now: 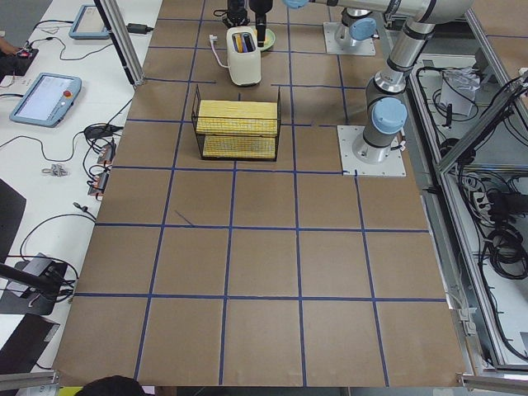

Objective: Press toaster with right arm
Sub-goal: 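Release the lever and lift the right gripper away from the toaster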

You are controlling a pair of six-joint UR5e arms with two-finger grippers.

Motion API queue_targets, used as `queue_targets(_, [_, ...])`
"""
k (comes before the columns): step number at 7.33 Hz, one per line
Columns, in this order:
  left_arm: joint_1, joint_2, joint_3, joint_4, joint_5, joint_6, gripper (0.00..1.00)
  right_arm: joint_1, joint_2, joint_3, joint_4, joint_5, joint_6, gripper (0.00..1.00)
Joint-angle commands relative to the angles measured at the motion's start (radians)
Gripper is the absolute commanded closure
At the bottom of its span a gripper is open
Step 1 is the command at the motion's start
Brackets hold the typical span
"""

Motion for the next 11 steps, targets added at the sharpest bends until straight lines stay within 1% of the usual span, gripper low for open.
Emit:
queue_targets(1, [0.0,0.0,0.001,0.0,0.0,0.0,0.0,0.0,-0.001,0.008,-0.002,0.001,0.002,0.95])
queue_targets(4, [0.0,0.0,0.0,0.0,0.0,0.0,0.0,-0.001,-0.024,-0.01,-0.001,-0.002,0.008,0.95])
queue_targets(5, [0.0,0.0,0.0,0.0,0.0,0.0,0.0,0.002,-0.059,-0.039,0.022,-0.01,0.017,0.95])
queue_targets(6, [0.0,0.0,0.0,0.0,0.0,0.0,0.0,0.002,-0.076,-0.079,0.1,-0.005,0.031,0.95])
queue_targets(7, [0.0,0.0,0.0,0.0,0.0,0.0,0.0,0.002,-0.09,-0.108,0.117,-0.004,0.071,0.95])
queue_targets(8, [0.0,0.0,0.001,0.0,0.0,0.0,0.0,0.005,-0.12,-0.119,0.136,-0.004,0.165,0.95])
queue_targets(9, [0.0,0.0,0.0,0.0,0.0,0.0,0.0,0.011,-0.16,-0.108,0.184,-0.014,0.289,0.93])
queue_targets(10, [0.0,0.0,0.001,0.0,0.0,0.0,0.0,0.015,-0.192,-0.12,0.22,-0.019,0.429,0.93])
queue_targets(11, [0.0,0.0,0.0,0.0,0.0,0.0,0.0,0.015,-0.214,-0.143,0.26,-0.043,0.602,0.92])
